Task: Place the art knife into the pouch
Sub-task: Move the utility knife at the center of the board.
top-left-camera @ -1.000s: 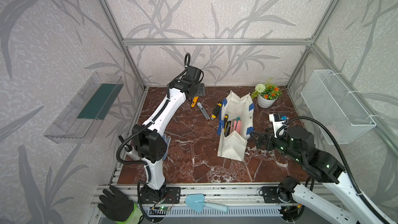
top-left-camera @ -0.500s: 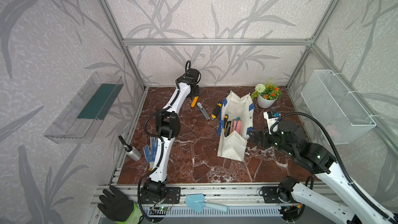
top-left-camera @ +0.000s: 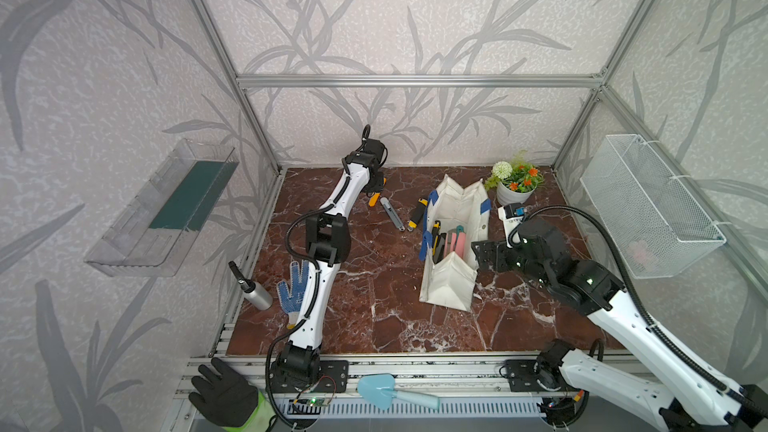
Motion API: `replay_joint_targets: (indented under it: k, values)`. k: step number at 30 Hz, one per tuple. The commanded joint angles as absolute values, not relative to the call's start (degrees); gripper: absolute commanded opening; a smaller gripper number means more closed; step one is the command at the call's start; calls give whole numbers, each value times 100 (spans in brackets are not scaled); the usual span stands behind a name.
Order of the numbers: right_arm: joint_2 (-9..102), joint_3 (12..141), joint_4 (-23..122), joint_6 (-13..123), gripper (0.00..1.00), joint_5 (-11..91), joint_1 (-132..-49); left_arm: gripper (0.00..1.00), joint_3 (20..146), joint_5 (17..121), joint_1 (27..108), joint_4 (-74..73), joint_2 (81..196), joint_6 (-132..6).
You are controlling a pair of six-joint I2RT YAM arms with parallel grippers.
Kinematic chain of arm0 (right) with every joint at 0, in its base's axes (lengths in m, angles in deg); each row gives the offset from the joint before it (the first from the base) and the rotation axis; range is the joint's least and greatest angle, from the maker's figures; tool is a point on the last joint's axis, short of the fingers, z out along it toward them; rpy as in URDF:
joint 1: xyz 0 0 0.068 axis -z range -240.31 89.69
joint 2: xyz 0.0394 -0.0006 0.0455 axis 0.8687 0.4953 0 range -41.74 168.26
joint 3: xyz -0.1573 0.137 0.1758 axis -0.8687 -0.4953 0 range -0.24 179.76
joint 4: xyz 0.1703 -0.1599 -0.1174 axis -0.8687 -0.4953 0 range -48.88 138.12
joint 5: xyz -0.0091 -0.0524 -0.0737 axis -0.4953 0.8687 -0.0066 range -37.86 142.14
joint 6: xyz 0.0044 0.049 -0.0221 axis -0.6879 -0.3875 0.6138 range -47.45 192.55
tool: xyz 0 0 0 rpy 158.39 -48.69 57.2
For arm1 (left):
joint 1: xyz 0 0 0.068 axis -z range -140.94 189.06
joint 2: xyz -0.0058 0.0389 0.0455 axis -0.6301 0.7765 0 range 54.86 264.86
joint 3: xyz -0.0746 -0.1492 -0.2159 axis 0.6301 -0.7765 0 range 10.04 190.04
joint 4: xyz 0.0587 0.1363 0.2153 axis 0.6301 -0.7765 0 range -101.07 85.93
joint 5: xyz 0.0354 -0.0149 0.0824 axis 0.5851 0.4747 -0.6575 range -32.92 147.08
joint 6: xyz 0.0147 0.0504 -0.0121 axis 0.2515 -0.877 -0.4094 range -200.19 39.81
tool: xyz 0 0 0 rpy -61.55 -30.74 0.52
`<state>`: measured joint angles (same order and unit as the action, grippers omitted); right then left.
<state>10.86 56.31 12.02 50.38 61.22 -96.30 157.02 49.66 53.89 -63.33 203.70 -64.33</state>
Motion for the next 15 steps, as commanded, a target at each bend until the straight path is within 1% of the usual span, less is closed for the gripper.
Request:
replay_joint_targets:
  k: [1, 7, 15]
  values:
    - [1194, 5843, 1347, 5124, 99, 6200, -9588, 55, 15859, 5246, 5394, -6406, 20556, -6604]
    - [1219, 5836, 1400, 5060, 99, 6216, -9547, 58, 15858, 5409, 5393, -6416, 20755, -6603]
    - [1126, 5795, 1361, 5003, 99, 6260, -9495, 57, 15883, 5453, 5391, -6409, 21029, -6528]
